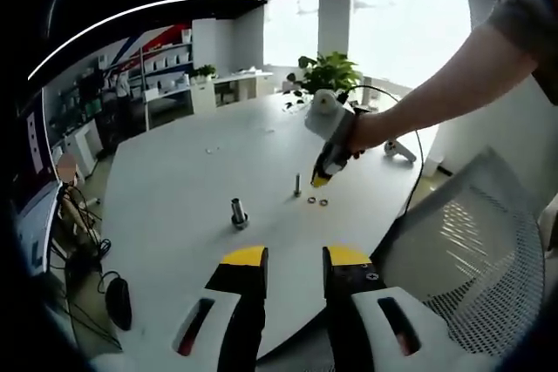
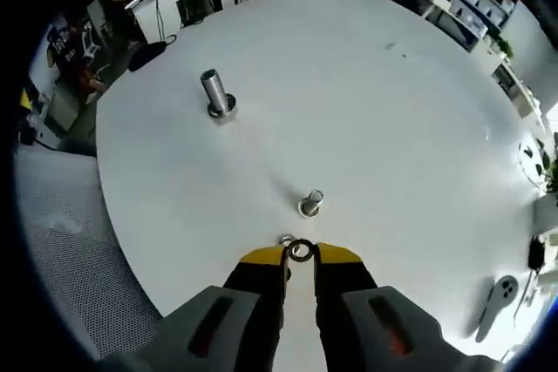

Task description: Place the washer onto the threaded stud by aligning its center hole with the stud, sliding it down to the base, and recovering from edge contact or off-axis alignment until the washer reaches the visible bottom stop.

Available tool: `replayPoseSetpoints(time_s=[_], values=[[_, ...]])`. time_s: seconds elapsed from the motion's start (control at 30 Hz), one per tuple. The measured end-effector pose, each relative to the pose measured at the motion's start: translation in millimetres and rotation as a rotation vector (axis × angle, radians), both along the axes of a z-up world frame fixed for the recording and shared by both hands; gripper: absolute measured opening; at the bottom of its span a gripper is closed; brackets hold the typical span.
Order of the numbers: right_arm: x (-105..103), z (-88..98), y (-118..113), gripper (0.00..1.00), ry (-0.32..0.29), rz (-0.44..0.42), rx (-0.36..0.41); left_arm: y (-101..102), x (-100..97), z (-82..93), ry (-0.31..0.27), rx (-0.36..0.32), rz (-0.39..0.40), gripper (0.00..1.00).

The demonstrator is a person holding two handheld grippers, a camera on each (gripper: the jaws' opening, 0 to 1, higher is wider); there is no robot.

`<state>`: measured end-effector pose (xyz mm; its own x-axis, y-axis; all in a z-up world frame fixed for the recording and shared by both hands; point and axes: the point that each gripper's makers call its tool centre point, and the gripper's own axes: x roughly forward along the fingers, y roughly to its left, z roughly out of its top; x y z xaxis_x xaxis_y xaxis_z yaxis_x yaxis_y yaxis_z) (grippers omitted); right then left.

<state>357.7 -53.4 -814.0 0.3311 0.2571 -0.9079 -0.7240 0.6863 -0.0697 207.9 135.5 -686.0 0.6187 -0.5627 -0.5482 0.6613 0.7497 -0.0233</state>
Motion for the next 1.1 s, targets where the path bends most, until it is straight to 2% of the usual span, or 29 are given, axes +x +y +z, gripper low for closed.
replayPoseSetpoints(time_s=[0.17,0.43,0.73,0.93,1.1], values=[[11,11.8,4,0.13,-0.051,0.04,-0.008,1,0.9,0.1,0.0,-0.001,0.006,0.23],[22,19.9,10,0.13,-0.078,0.081,-0.017,0,0.3,0.0,-0.002,0.001,0.0,0.23],[29,17.8,12,0.13,-0.082,0.099,-0.021,0,-0.2,-1.0,0.003,0.004,0.002,0.23],[39,5.1,13,0.13,-0.065,0.122,-0.039,0,-0.5,-1.8,0.006,0.008,0.0,0.23],[42,2.2,13,0.13,-0.057,0.129,-0.041,2,0.9,-1.8,0.008,0.005,0.013,0.23]])
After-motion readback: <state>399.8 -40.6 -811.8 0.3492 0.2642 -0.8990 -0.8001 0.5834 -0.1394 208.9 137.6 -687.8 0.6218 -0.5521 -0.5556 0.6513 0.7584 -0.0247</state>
